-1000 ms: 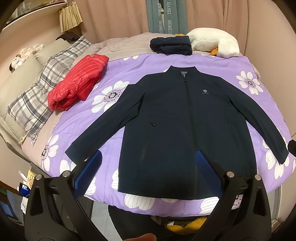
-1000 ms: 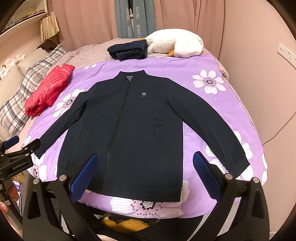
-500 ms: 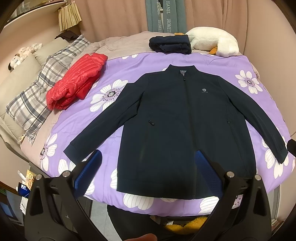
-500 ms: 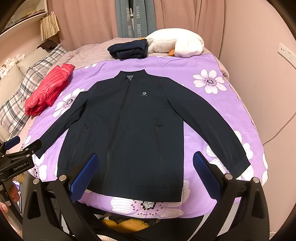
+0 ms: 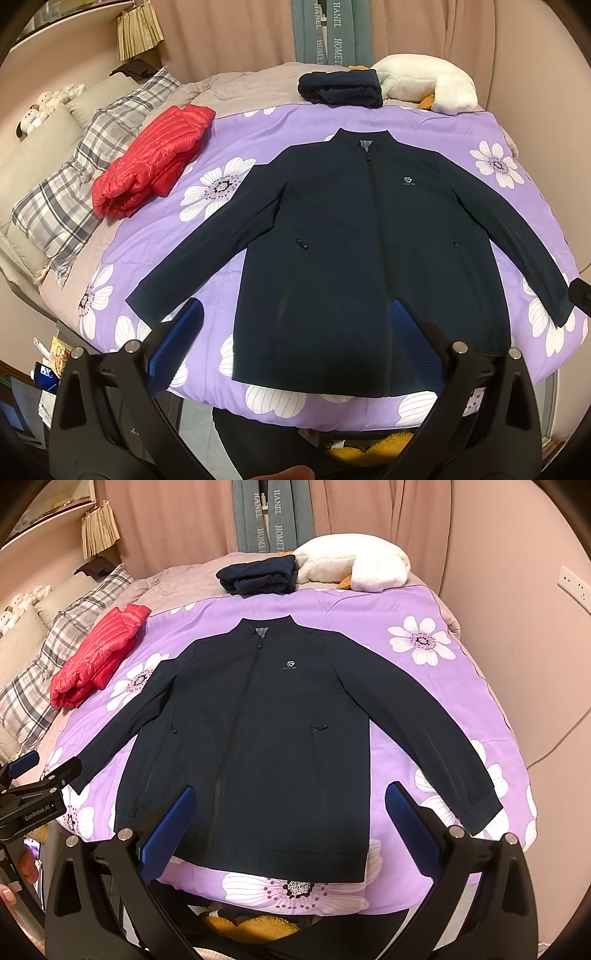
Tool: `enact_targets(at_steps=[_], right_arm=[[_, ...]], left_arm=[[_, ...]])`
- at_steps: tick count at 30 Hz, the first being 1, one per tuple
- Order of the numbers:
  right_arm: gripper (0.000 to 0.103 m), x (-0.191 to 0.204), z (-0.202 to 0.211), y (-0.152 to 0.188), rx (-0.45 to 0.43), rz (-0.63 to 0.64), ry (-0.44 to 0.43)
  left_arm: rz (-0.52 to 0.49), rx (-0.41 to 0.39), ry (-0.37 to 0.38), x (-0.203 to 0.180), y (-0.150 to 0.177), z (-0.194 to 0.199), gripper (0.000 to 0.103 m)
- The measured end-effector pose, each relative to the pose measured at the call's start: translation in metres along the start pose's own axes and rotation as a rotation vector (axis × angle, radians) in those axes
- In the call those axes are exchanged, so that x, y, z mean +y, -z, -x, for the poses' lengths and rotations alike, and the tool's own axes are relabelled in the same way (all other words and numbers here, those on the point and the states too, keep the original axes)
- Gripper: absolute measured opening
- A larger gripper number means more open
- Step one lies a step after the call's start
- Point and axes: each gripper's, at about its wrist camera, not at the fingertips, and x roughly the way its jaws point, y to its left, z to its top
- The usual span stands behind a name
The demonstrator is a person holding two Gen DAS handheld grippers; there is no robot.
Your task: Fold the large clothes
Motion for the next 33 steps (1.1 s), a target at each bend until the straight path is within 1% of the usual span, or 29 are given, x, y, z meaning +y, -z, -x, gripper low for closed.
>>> enact_targets(at_steps=[17,19,21,23,24,25,26,27,28,29,30,31,32,33], right_arm=[[0.102,0.006,-0.009,-0.006,0.022,0.007,0.000],[0.102,0.007,-0.011,-0.007,0.024,0.011,-0.003],[0.102,0.007,-0.012,-0.008,-0.004,0.013,-0.043],[0.102,0.005,-0.009,-0.009,-0.091,0.014,-0.113],[0.102,0.001,-0.006,-0.006,-0.207,0.009,-0.168],[0.102,-0.001,-0.006,-0.004,-0.274,0.006,-0.193],[0.102,-0.004,-0.007,0.001,-0.354,0.000,-0.228],[0.102,-0.007,-0.013,0.010,-0.449,-0.003,-0.300],[0.102,-0.008,-0.022,0.017,-0.498,0.004,-0.366],[0.102,-0.008,-0.035,0.024,-0.516,0.019,-0.435],[0.102,-0.005,-0.047,0.027,-0.500,0.030,-0.476],[0.102,-0.002,-0.060,0.031,-0.464,0.034,-0.502],[0.102,0.005,-0.080,0.034,-0.393,0.032,-0.527],[0.102,0.009,-0.091,0.035,-0.353,0.030,-0.543]], left_arm=[[0.011,0.020,0.021,0.006,-0.002,-0.011,0.101],[0.020,0.022,0.038,0.009,-0.002,-0.014,0.101],[0.044,0.024,0.071,0.015,-0.005,-0.019,0.101],[0.097,0.032,0.151,0.026,-0.006,-0.032,0.101],[0.135,0.037,0.196,0.034,-0.006,-0.040,0.101],[0.174,0.041,0.240,0.041,-0.005,-0.048,0.101],[0.250,0.054,0.314,0.057,-0.001,-0.066,0.101],[0.291,0.055,0.352,0.064,0.003,-0.075,0.101],[0.342,0.048,0.397,0.075,0.007,-0.087,0.101],[0.433,0.029,0.451,0.095,0.018,-0.105,0.101],[0.483,0.020,0.467,0.104,0.023,-0.113,0.101],[0.545,0.007,0.479,0.117,0.031,-0.123,0.101],[0.621,-0.009,0.479,0.134,0.042,-0.136,0.101],[0.682,-0.011,0.459,0.148,0.052,-0.147,0.101]])
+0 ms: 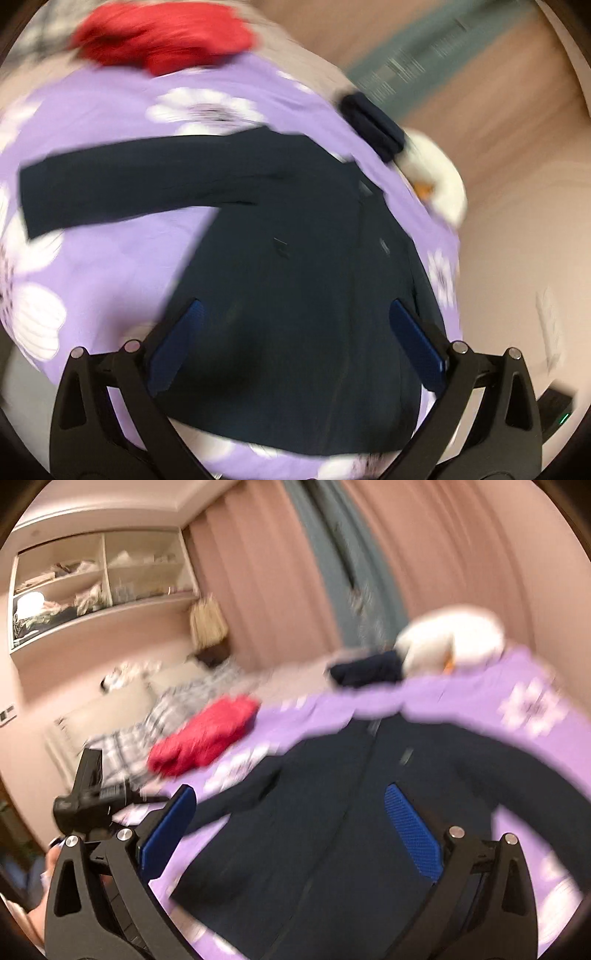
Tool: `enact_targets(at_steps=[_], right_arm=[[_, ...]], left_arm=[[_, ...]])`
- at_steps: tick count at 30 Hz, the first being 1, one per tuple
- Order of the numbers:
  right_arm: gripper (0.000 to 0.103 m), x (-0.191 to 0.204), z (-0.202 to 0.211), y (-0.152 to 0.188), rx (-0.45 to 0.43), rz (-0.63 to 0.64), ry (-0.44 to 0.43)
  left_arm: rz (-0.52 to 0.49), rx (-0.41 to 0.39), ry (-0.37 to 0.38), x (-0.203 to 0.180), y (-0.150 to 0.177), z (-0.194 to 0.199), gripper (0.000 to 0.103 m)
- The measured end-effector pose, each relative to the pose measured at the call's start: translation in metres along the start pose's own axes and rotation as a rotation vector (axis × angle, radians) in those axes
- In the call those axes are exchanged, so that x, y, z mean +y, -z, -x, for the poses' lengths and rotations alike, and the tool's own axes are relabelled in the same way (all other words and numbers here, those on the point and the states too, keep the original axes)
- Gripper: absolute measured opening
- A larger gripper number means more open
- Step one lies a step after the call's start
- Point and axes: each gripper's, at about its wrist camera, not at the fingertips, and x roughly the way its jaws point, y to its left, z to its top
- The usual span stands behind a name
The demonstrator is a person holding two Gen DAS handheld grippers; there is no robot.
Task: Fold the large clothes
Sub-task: 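Grasp the navy jacket's sleeve cuff with the left tool and fold it across the front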
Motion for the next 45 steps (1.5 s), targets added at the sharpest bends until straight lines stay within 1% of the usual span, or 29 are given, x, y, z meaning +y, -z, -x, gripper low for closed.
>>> enact_targets(at_steps=[2,3,4,5,7,8,10,14,18,21,25,27,28,29,30,31,32,33,34,35,37,40,43,45], right_arm=[[0.102,-0.002,-0.023,0.011,0.080,-0.031,-0.028],[0.102,0.000,-0.034,0.017,0.120,-0.040,-0.045],[0.102,0.003,-0.040,0.020,0.135,-0.041,-0.055],[0.102,0.007,-0.045,0.022,0.147,-0.036,-0.059],[0.102,0.015,-0.056,0.023,0.178,-0.004,-0.069],[0.102,0.021,-0.059,0.023,0.185,0.015,-0.073],[0.102,0.032,-0.070,0.018,0.193,0.066,-0.082],[0.102,0.045,-0.078,0.014,0.196,0.131,-0.099],[0.102,0.050,-0.083,0.013,0.189,0.159,-0.103],[0.102,0.050,-0.089,0.015,0.199,0.179,-0.085],[0.102,0.049,-0.095,0.014,0.214,0.209,-0.059],[0.102,0.047,-0.099,0.013,0.221,0.209,-0.051],[0.102,0.046,-0.101,0.012,0.221,0.203,-0.051],[0.102,0.045,-0.103,0.012,0.221,0.196,-0.053],[0.102,0.044,-0.104,0.011,0.220,0.188,-0.054],[0.102,0.044,-0.105,0.011,0.220,0.180,-0.054],[0.102,0.043,-0.107,0.010,0.218,0.173,-0.054],[0.102,0.042,-0.108,0.010,0.217,0.168,-0.054],[0.102,0.041,-0.108,0.010,0.216,0.162,-0.055],[0.102,0.039,-0.108,0.010,0.216,0.159,-0.055],[0.102,0.036,-0.106,0.010,0.217,0.157,-0.045],[0.102,0.028,-0.101,0.010,0.212,0.149,0.002],[0.102,0.013,-0.094,0.009,0.209,0.110,0.045],[0.102,-0.002,-0.090,0.009,0.217,0.062,0.068]], left_arm=[[0.108,-0.022,-0.052,0.040,-0.003,-0.006,0.101],[0.146,-0.029,-0.073,0.056,-0.005,-0.008,0.101],[0.202,-0.042,-0.099,0.077,-0.005,-0.010,0.101],[0.238,-0.050,-0.107,0.089,-0.006,-0.010,0.101],[0.329,-0.077,-0.093,0.117,-0.006,-0.011,0.101],[0.397,-0.098,-0.061,0.135,-0.004,-0.009,0.101],[0.489,-0.122,-0.025,0.158,-0.002,-0.012,0.101],[0.558,-0.148,-0.002,0.182,-0.010,-0.027,0.101],[0.581,-0.211,-0.022,0.194,-0.031,-0.031,0.101],[0.615,-0.277,-0.006,0.209,-0.049,-0.030,0.101],[0.669,-0.326,-0.006,0.222,-0.066,-0.031,0.101],[0.684,-0.344,-0.018,0.225,-0.072,-0.029,0.101],[0.692,-0.351,-0.024,0.227,-0.074,-0.030,0.099],[0.697,-0.357,-0.042,0.227,-0.076,-0.032,0.097],[0.698,-0.357,-0.064,0.228,-0.078,-0.034,0.086],[0.699,-0.348,-0.093,0.229,-0.081,-0.037,0.064],[0.705,-0.327,-0.120,0.235,-0.080,-0.037,0.052],[0.715,-0.313,-0.122,0.239,-0.081,-0.039,0.039],[0.725,-0.307,-0.110,0.245,-0.079,-0.038,0.034],[0.728,-0.297,-0.114,0.247,-0.081,-0.039,0.032],[0.692,-0.283,-0.144,0.241,-0.087,-0.039,0.029],[0.604,-0.270,-0.211,0.226,-0.099,-0.035,0.027],[0.517,-0.280,-0.249,0.205,-0.114,-0.024,0.026],[0.434,-0.295,-0.269,0.182,-0.132,-0.014,0.026]])
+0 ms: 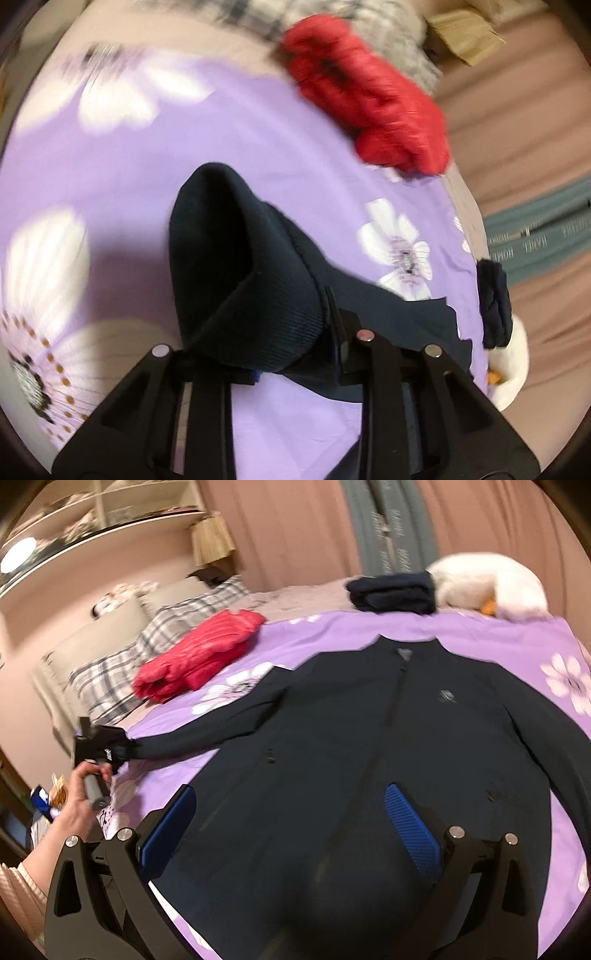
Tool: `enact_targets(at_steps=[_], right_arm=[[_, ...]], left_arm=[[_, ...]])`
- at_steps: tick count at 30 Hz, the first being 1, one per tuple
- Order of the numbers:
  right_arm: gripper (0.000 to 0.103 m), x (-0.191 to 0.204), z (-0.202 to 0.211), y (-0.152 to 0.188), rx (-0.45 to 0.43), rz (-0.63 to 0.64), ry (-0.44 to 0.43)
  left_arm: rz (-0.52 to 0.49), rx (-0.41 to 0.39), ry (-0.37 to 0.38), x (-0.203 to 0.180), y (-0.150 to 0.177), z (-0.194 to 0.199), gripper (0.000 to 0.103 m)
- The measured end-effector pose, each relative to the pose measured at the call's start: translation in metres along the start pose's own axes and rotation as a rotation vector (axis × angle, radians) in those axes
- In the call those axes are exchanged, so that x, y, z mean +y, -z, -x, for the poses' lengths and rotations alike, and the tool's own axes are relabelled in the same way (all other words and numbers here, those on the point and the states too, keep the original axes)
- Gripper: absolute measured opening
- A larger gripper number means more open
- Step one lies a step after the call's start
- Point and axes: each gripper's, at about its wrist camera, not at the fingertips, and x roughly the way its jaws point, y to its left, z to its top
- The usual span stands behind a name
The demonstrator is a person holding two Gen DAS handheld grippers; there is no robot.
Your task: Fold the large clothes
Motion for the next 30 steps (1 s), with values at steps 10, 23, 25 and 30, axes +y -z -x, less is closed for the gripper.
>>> enact_targets(at_steps=[10,23,25,30], right_arm=[[0.102,-0.072,0.023,0.023,-0.021,-0.197,0.049],[0.102,-0.149,0.065,0.043,-0.070,-0.353,0.185],[0.102,-0.154,0.068,0.044,-0.068,-0.349,0.209],[0.102,-0.166,0.064,0.038,-0.072,-0.349,0.216]], left_arm=[[-0.618,-0.113,0.074,-0.254,0.036,0.061,0.023],[-1.355,0.269,0.180,-0.459,0.372,-0.049,0.035],[-1.351,0.304,0.144,-0.452,0.390,-0.068,0.077],[-1.253,0.392,0.193,-0.406,0.371,-0.072,0.082]])
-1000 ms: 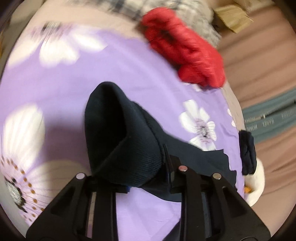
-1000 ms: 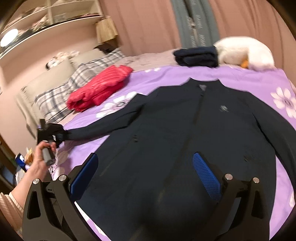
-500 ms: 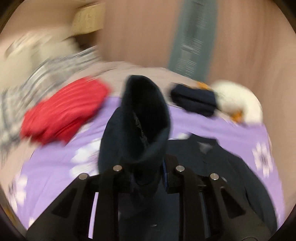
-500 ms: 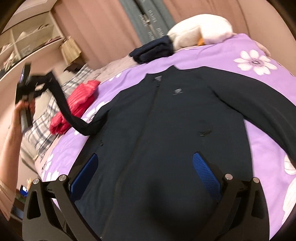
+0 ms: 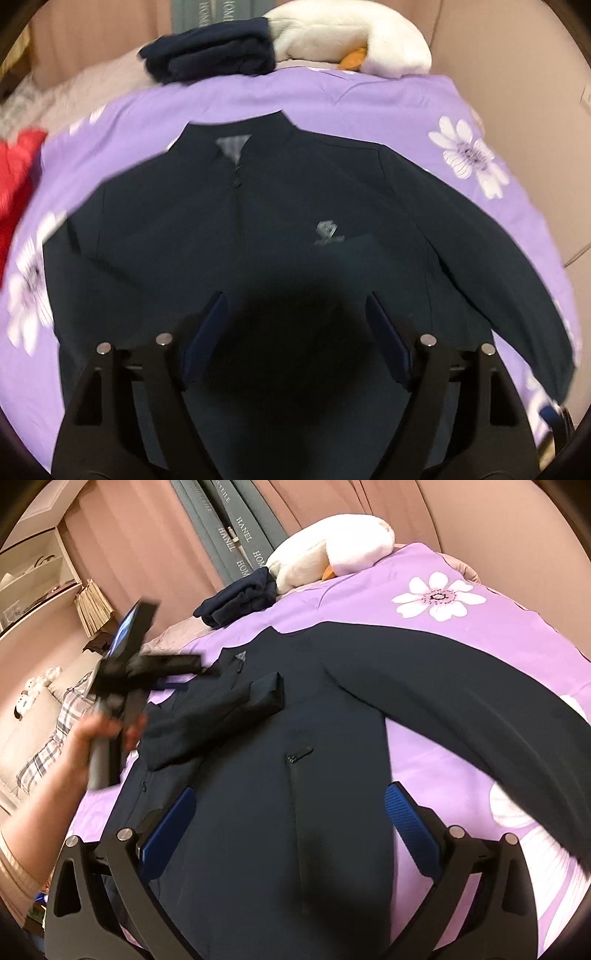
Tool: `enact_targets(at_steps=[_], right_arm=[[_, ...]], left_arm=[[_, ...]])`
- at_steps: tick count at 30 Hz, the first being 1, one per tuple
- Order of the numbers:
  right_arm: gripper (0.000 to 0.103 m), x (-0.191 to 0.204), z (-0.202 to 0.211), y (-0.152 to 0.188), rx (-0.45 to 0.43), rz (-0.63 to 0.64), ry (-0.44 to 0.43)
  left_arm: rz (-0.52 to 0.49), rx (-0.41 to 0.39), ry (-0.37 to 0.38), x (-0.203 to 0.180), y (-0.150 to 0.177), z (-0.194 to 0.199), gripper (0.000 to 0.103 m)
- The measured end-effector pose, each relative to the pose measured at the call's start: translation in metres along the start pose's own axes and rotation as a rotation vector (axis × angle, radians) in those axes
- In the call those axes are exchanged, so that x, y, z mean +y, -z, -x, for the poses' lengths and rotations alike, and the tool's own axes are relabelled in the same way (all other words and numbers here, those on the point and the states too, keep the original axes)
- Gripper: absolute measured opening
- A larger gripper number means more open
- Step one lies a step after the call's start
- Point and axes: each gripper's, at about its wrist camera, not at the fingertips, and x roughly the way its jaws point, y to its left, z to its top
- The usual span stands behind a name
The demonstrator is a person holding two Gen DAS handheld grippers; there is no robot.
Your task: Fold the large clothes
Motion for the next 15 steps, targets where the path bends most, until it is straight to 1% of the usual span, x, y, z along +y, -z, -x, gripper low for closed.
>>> enact_targets(at_steps=[1,2,4,5,6,7,8,9,10,11,12,14,15], right_arm=[[0.102,-0.002,-0.004,-0.001,0.008,-0.003,-0.013],[0.102,-0.001,-0.009,-0.003,0.019,-0.003,-0.028],[0.102,0.004,-0.028,-0.010,0.046,0.006,-0.055],[0.102,0.006,-0.037,-0.015,0.057,0.013,-0.069],[0.102,0.009,-0.050,-0.020,0.067,0.019,-0.088],[0.102,0.011,-0.060,-0.025,0.077,0.020,-0.102],[0.102,0.012,-0.077,-0.034,0.093,0.009,-0.118],[0.102,0.012,-0.087,-0.040,0.105,-0.004,-0.132],[0.102,0.011,-0.100,-0.048,0.124,-0.026,-0.144],[0.102,0.009,-0.119,-0.058,0.150,-0.058,-0.140],[0.102,0.010,-0.129,-0.063,0.166,-0.070,-0.139],[0.101,0.013,-0.154,-0.074,0.187,-0.070,-0.127],[0.100,0.015,-0.171,-0.081,0.204,-0.063,-0.104]], left_arm=[[0.028,-0.016,0.018,0.014,0.011,0.009,0.086],[0.085,-0.037,0.033,0.046,0.021,0.023,0.086],[0.192,-0.066,0.058,0.091,0.036,0.037,0.087],[0.260,-0.076,0.062,0.121,0.044,0.043,0.086],[0.322,-0.087,0.045,0.149,0.054,0.047,0.086],[0.360,-0.088,0.014,0.169,0.062,0.049,0.086],[0.398,-0.074,-0.022,0.190,0.072,0.047,0.086],[0.445,-0.055,-0.027,0.211,0.083,0.043,0.086],[0.469,-0.048,-0.017,0.222,0.090,0.042,0.086],[0.518,-0.040,0.011,0.236,0.098,0.037,0.086],[0.572,-0.041,0.052,0.249,0.103,0.031,0.086],[0.672,-0.056,0.128,0.265,0.109,0.018,0.086],[0.729,-0.066,0.170,0.271,0.110,0.009,0.086]])
